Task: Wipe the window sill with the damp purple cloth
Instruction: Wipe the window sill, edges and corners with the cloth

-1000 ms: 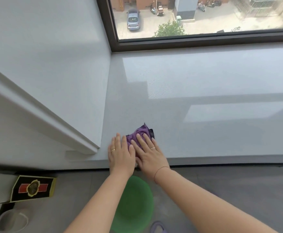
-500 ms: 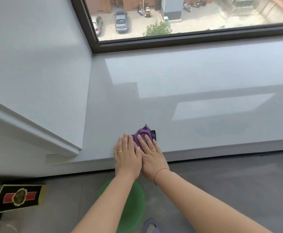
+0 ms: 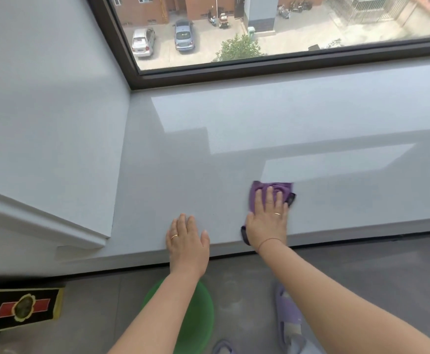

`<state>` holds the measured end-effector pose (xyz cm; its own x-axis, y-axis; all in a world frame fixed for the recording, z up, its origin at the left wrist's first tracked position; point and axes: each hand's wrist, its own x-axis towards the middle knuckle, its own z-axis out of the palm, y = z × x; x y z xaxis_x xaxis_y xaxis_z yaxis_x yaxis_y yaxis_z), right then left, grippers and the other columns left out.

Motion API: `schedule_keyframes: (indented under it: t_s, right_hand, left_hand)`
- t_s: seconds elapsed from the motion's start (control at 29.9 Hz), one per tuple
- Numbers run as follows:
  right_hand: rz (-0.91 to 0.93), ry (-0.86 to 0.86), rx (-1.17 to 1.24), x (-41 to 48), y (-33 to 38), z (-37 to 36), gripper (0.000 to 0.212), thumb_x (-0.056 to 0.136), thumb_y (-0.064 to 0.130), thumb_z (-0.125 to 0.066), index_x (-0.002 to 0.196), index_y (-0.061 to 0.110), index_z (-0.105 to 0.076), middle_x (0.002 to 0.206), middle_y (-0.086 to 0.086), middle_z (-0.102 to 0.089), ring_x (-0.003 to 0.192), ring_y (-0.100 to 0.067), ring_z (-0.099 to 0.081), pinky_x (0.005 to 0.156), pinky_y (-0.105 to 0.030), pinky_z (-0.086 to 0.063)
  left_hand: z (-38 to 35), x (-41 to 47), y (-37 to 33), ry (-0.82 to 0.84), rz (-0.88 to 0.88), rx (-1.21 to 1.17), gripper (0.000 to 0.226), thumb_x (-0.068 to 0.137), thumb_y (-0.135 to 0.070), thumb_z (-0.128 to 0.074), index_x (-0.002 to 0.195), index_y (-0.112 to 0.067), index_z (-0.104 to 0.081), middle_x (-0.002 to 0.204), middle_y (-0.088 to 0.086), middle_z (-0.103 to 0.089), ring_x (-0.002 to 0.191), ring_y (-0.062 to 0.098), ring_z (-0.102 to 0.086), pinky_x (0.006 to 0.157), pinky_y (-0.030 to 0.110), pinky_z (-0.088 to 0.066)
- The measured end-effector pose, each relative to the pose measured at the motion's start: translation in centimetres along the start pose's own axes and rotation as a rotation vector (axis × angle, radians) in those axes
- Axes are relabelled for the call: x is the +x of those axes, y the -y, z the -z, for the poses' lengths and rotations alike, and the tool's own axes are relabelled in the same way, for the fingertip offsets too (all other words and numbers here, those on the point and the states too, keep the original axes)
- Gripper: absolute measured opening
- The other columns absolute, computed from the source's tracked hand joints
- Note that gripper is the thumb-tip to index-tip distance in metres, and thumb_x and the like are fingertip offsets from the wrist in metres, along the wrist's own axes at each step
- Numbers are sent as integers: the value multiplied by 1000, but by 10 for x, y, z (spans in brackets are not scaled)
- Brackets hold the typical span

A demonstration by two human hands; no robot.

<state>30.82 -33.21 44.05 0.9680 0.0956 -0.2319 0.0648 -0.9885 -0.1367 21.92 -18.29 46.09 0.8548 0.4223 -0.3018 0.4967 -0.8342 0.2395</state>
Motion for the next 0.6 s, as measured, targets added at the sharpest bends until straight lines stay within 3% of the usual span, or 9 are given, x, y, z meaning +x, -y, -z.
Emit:
schedule_keyframes:
  t_s: [0.1, 0.2, 0.27, 0.37, 0.5, 0.53, 0.6]
  right_hand:
    - [393, 86, -36, -12, 32, -11, 61, 98, 44, -20, 150, 26, 6, 159, -2, 17, 144, -25, 22, 113, -39, 20]
    - [619, 86, -99, 8, 8, -5, 59, 98, 47, -18, 150, 29, 4, 159, 2, 13, 145, -19, 18, 112, -35, 21]
    - [569, 42, -133, 37, -25, 6, 59, 99, 47, -17, 150, 28, 4, 159, 2, 13, 146, -19, 17, 114, -34, 17]
    - [295, 50, -124, 80, -74, 29, 59, 99, 45, -17, 150, 26, 6, 159, 1, 14, 146, -19, 15, 117, -35, 10]
    - [63, 42, -57, 89, -58, 32, 61, 99, 42, -19, 151, 22, 7, 159, -4, 15, 146, -26, 15, 118, -42, 10]
    - [95, 46, -49, 84, -42, 28, 62, 99, 42, -21, 151, 21, 7, 159, -5, 16, 146, -28, 16, 117, -43, 11]
    - [348, 74, -38, 67, -10, 17, 61, 99, 43, -21, 151, 23, 4, 159, -5, 15, 145, -28, 19, 115, -43, 16]
  left_hand:
    - [0, 5, -11, -31, 9, 21, 57, 100, -39, -26, 150, -15, -11, 160, 5, -1, 147, 21, 0, 120, 39, -3]
    - [-1, 13, -19, -24, -34, 72, 60, 100, -41, -24, 151, -18, -3, 160, 2, 7, 147, 19, 7, 119, 39, 2]
    - [-2, 21, -21, -8, -53, 107, 61, 100, -41, -22, 151, -19, 2, 160, 2, 11, 147, 19, 10, 119, 39, 5]
    - [-4, 31, -28, 20, -63, 123, 61, 100, -42, -19, 150, -19, 8, 159, 1, 16, 146, 19, 15, 119, 39, 8]
    - [-8, 42, -42, 24, -53, 124, 62, 100, -43, -20, 151, -18, 6, 159, 2, 15, 146, 19, 14, 119, 38, 8]
    - [-9, 45, -47, 12, -42, 120, 62, 100, -43, -21, 151, -18, 5, 159, 2, 14, 146, 19, 12, 119, 38, 7]
    - [-9, 53, -58, -31, -30, 117, 61, 100, -42, -21, 151, -17, 2, 160, 4, 11, 147, 20, 10, 118, 38, 6]
